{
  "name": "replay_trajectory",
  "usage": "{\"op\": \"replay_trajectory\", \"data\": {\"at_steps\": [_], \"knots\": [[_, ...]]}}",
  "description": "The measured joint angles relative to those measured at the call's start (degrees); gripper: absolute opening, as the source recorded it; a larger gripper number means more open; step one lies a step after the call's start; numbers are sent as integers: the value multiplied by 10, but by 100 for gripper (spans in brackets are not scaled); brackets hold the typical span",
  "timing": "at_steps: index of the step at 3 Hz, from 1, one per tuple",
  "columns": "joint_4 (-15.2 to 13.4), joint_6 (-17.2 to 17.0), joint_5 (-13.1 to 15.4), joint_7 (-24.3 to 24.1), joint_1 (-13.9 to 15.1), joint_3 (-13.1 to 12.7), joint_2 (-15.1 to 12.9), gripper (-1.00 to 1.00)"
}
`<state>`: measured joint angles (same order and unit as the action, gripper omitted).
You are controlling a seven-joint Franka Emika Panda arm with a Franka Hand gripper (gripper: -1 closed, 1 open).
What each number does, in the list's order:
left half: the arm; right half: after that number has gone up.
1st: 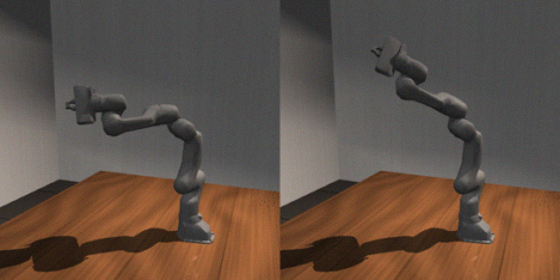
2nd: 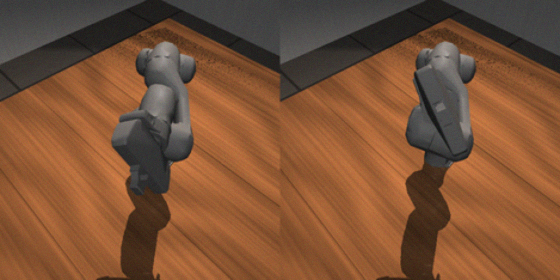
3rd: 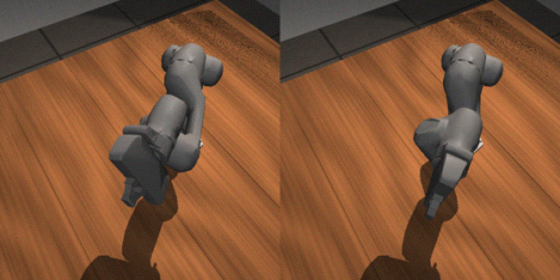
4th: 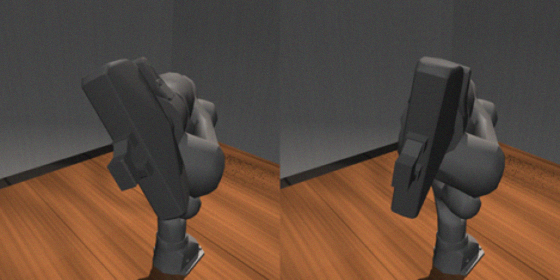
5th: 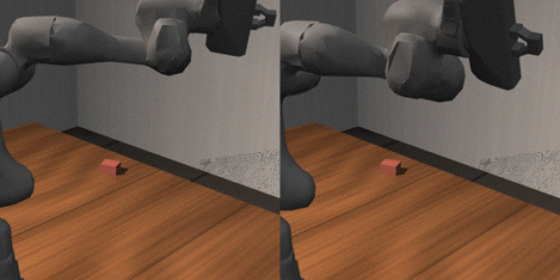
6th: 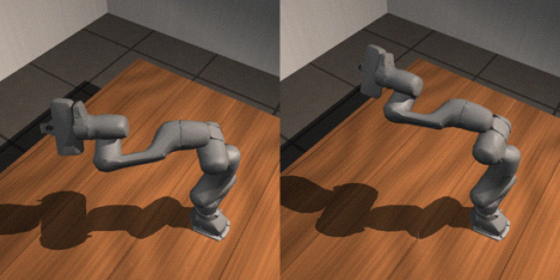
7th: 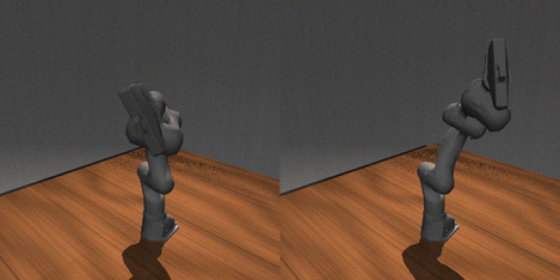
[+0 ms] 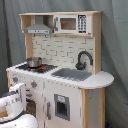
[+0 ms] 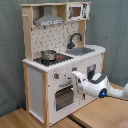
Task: Play with the kitchen
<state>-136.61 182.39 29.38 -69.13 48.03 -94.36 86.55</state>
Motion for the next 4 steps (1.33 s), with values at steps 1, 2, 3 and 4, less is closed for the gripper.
{"op": "replay_trajectory", "data": {"at_steps": [1, 2, 3, 4], "knots": [[0, 0, 0, 0, 0, 0, 0, -100], [-2, -52, 0, -21, -27, -5, -1, -100], [0, -103, -1, -40, -51, -12, -11, -100], [7, -157, -6, -53, -73, -20, -20, -100]]}}
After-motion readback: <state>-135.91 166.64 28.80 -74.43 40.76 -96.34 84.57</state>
